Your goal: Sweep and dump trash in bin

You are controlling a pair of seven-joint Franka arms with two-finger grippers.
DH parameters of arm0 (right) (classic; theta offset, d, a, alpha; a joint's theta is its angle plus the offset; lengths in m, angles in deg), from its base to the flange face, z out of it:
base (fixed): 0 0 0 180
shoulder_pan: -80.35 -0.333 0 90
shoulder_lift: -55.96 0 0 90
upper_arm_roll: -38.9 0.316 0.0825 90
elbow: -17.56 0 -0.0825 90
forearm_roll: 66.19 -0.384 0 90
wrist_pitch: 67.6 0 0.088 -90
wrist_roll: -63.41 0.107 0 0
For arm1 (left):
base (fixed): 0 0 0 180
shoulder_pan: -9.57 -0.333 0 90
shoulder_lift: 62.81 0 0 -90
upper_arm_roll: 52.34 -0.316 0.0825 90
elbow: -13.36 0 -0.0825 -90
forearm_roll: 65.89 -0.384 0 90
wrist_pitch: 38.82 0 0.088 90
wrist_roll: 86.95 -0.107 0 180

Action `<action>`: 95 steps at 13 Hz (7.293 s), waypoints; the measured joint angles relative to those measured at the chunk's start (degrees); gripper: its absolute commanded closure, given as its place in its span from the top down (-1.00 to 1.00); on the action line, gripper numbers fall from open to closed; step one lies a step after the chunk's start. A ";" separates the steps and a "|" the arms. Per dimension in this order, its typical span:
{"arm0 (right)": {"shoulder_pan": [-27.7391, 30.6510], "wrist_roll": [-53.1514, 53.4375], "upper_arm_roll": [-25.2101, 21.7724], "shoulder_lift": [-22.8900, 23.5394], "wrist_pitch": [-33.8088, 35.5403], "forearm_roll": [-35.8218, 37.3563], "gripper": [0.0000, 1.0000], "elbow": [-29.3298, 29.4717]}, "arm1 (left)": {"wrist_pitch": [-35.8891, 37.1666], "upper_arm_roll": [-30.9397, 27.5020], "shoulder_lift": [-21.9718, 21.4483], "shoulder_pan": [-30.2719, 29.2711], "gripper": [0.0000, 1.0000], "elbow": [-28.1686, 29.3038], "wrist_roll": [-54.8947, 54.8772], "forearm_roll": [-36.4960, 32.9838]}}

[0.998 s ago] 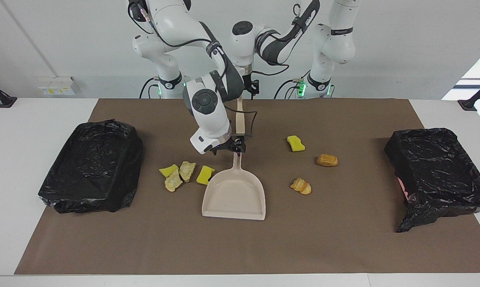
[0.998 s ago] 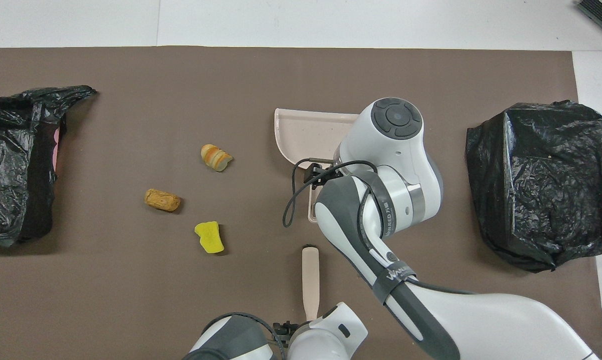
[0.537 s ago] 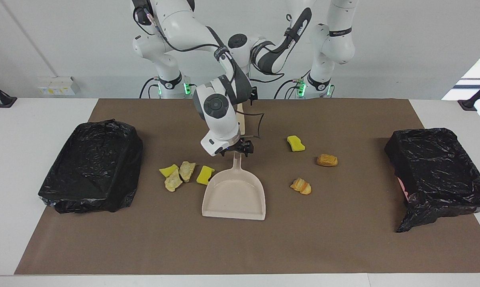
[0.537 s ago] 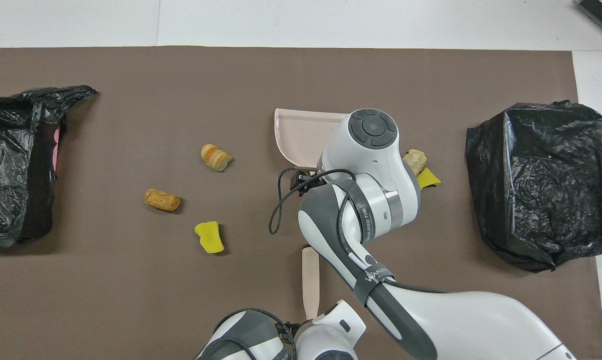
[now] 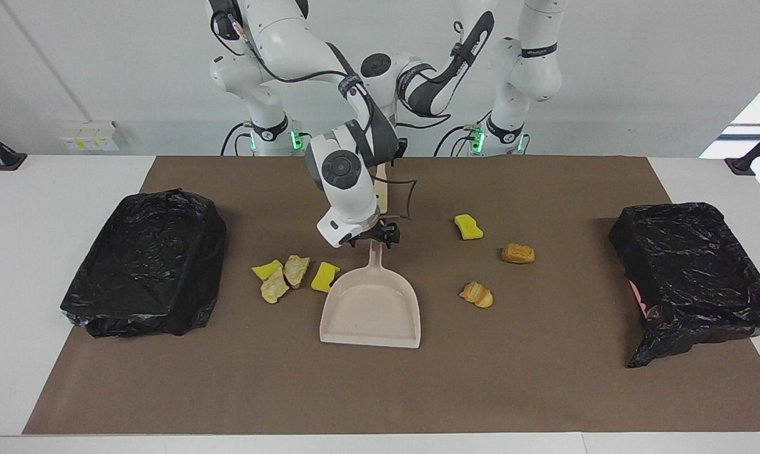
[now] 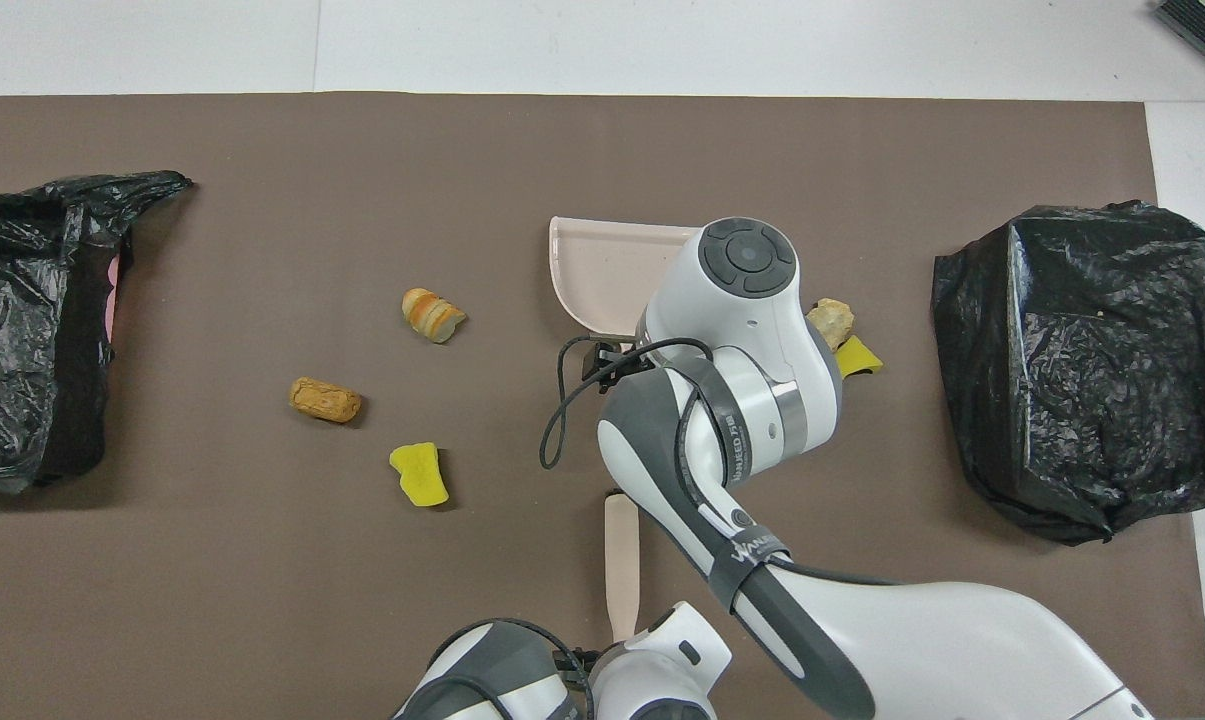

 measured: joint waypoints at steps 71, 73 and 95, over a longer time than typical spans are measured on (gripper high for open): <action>-5.13 -58.59 0.36 -18.42 3.72 16.10 -1.00 -24.54 | 8.74 -2.35 6.37 -40.74 -1.00 -16.24 -47.59 -4.78; -6.02 -55.68 0.38 -18.54 4.17 16.10 -1.00 -24.54 | 8.78 -2.38 9.47 -44.55 -1.00 -18.86 -53.93 -5.84; -6.21 -54.94 0.38 -18.55 4.18 16.10 -1.00 -24.55 | 14.42 -0.77 2.81 -26.36 -1.00 -8.04 -51.31 -1.51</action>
